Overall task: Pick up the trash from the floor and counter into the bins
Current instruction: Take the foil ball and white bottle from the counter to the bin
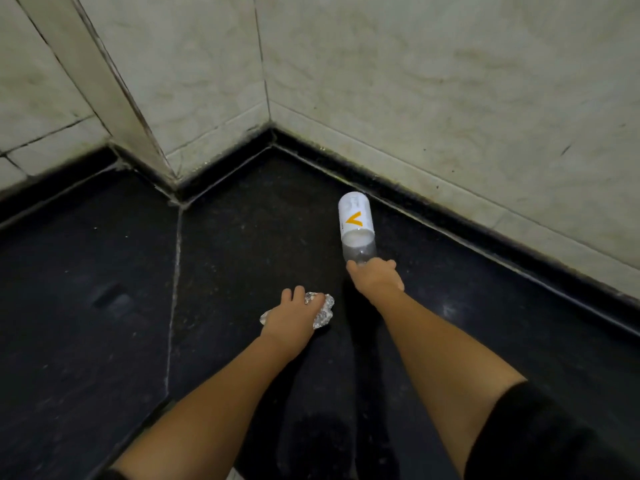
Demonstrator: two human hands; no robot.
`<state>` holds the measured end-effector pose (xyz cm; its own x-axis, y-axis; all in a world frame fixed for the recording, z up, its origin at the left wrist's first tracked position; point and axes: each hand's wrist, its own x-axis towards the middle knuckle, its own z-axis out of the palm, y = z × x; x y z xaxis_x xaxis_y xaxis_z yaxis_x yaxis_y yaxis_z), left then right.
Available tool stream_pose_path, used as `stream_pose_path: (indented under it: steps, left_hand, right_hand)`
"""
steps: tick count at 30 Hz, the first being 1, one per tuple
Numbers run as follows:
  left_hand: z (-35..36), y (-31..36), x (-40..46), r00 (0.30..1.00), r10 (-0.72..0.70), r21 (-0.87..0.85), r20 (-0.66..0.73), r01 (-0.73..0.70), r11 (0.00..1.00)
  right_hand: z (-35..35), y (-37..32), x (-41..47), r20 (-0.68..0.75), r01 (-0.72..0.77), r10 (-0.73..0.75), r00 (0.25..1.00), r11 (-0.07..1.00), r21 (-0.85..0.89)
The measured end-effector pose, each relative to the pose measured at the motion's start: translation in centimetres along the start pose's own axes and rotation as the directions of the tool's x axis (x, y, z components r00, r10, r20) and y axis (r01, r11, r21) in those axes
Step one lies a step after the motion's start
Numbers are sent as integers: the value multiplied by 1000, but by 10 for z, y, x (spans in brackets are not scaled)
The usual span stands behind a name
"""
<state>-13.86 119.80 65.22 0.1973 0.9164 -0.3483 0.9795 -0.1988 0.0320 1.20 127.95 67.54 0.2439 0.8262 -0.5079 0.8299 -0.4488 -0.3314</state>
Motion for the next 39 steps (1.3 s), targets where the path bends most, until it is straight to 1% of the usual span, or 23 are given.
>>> stream_pose_path:
  steps: [3,6,8,10,13,16,19,22,24,27,30,32,35,39]
  left_hand:
    - [-5,1,1,999,-12,-46,45,14,999]
    - [-18,-1,-2,993,-77,-118,87,87,989]
    - [-25,0,-14,985,-162,-154,63,170,973]
    - [-27,6,-36,972,-233,-182,5,230,956]
    - [-23,24,-84,950,-308,-228,-46,291,929]
    - [-6,49,-147,910,-413,-293,-49,382,877]
    - [24,74,-217,856,-516,-368,-19,474,800]
    - [58,89,-293,797,-603,-434,37,557,709]
    - [80,91,-347,726,-683,-465,77,632,620]
    - [111,91,-436,572,-810,-503,129,742,444]
    - [141,93,-532,423,-889,-527,175,803,278]
    - [164,100,-598,338,-920,-537,198,822,186]
    - [201,124,-696,215,-947,-547,237,835,53]
    - [255,176,-820,53,-942,-518,331,845,-135]
  right_hand:
    - [-16,18,-14,15,46,-46,999,998,-31]
    - [-37,42,-26,-37,-3,4,999,1000,29]
    - [-52,61,-37,-73,17,-14,997,999,39]
    - [-65,82,-50,-119,56,-54,991,998,13]
    - [-74,110,-77,-139,124,-123,983,992,-6]
    - [-68,129,-117,-101,211,-214,972,977,-37]
    - [-48,142,-163,-61,323,-331,941,939,-120]
    - [-21,146,-214,29,422,-423,906,892,-164]
    - [1,142,-250,95,498,-490,867,840,-214]
    - [42,129,-311,187,627,-599,778,722,-294]
    - [94,120,-383,286,741,-685,670,597,-308]
    - [132,122,-438,364,811,-725,585,503,-300]
    - [190,139,-525,481,886,-744,463,382,-262]
    - [262,181,-641,623,953,-722,301,197,-232]
